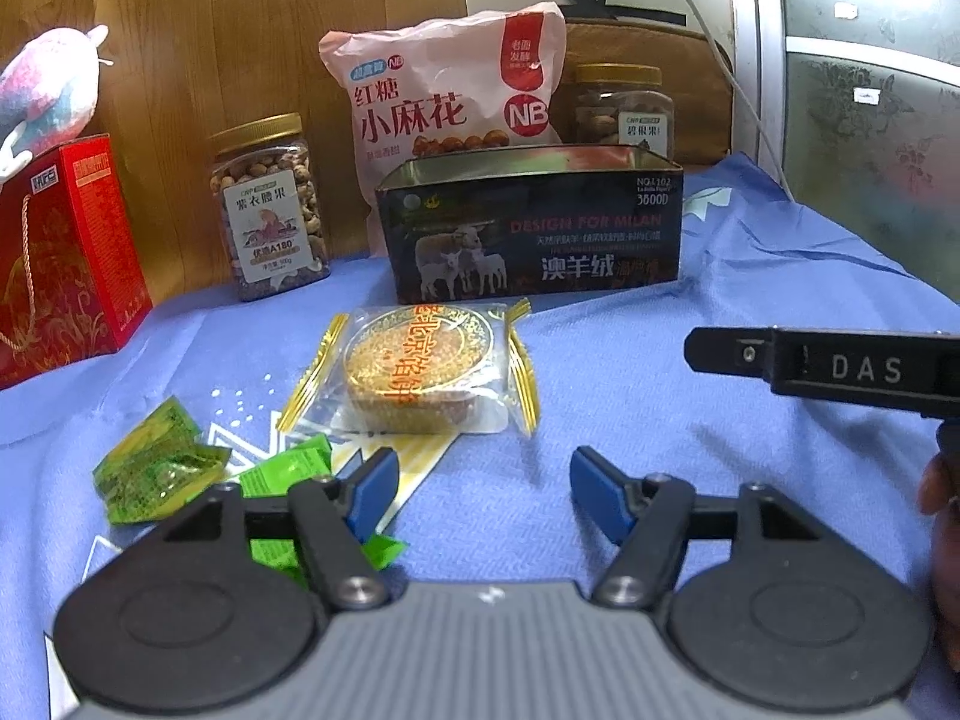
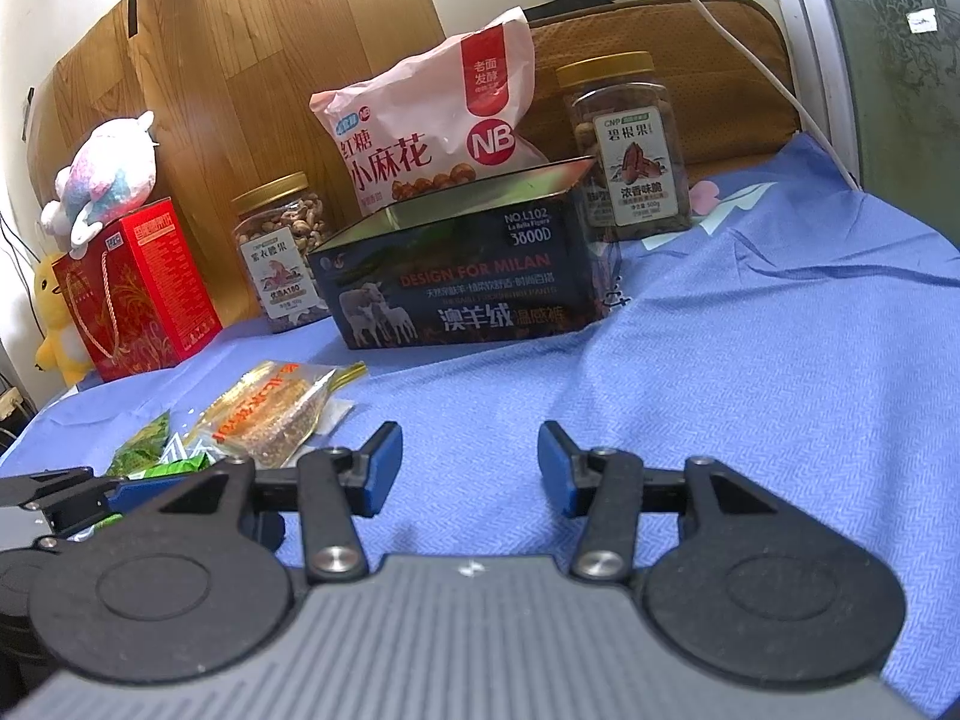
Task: Organize snacks
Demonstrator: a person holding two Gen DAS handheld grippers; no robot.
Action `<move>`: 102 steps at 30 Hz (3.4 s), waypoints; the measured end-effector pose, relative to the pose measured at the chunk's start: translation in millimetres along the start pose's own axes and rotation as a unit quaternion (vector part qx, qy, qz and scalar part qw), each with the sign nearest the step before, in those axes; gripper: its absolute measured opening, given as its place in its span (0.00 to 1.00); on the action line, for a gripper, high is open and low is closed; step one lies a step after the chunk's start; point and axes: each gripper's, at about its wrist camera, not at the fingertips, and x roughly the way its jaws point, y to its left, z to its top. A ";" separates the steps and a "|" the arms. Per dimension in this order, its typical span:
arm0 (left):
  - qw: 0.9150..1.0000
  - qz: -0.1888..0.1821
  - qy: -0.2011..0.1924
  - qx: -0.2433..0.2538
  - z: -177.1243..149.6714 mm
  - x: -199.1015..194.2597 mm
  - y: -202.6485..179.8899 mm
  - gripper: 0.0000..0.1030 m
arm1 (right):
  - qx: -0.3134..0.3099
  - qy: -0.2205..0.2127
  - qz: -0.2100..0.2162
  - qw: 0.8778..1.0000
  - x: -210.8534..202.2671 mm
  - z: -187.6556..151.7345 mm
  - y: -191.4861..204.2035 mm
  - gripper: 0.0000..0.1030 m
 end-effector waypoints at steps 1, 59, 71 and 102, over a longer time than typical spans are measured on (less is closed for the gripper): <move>1.000 0.000 -0.003 0.000 -0.2 -1.0 -0.1 0.63 | 0.000 0.000 0.000 1.000 0.1 0.1 -0.1 0.51; 0.979 -0.163 0.012 -0.122 -22.6 -66.3 70.2 0.77 | -0.297 0.100 0.172 0.934 -28.8 -22.4 76.6 0.63; 0.974 -0.191 0.050 -0.115 5.3 -36.0 48.7 0.77 | -0.233 0.060 0.100 0.965 -51.5 -21.5 31.9 0.74; 0.988 -0.147 -0.033 -0.031 160.0 67.3 40.0 0.42 | -0.174 -0.054 0.058 0.981 61.5 105.8 20.7 0.23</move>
